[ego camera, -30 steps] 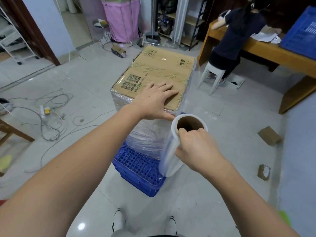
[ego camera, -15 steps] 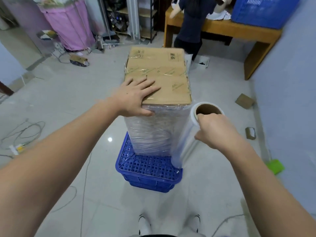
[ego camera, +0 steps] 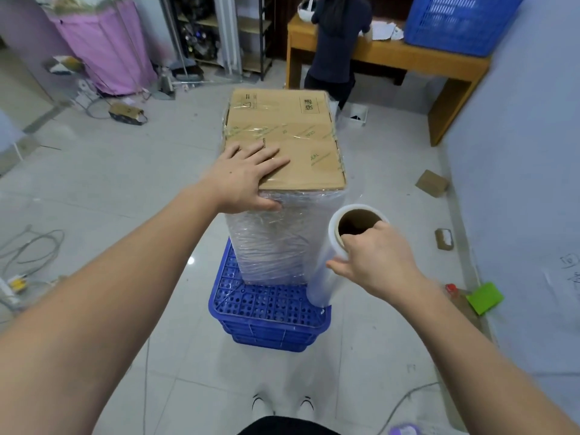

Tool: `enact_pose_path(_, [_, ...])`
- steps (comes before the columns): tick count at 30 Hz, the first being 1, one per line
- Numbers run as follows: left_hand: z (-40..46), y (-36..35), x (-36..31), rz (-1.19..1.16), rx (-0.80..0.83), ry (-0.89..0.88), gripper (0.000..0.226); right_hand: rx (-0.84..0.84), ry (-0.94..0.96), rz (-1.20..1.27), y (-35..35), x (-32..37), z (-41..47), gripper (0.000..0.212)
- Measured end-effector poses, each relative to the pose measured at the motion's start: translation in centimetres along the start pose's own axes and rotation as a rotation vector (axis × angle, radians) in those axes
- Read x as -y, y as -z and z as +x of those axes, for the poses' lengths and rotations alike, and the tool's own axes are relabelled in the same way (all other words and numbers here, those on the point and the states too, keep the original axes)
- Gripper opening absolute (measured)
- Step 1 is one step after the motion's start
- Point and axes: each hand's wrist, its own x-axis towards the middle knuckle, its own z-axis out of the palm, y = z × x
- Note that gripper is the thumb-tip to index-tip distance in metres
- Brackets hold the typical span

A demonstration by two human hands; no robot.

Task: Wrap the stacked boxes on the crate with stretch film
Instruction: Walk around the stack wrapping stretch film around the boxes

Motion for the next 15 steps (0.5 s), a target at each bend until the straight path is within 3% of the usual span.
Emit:
enact_pose_path(8, [-0.1,-0.1,0.0,-0.009,0.002,-0.001,0.101,0.09,0.147,0.022,1.6,0.2,-0.9,0.041])
enact_pose_path(12, [0.0,-0.1,-0.1,-0.013,0.01,-0.004,0.102,0.131,0.331,0.016,2.8,0.5,-1.3,0.049])
enact_pose_path(15, [-0.1,-0.1,0.0,-0.01,0.016,0.003,0.101,0.047,0.521,0.039,2.8,1.6,-1.6,0.043])
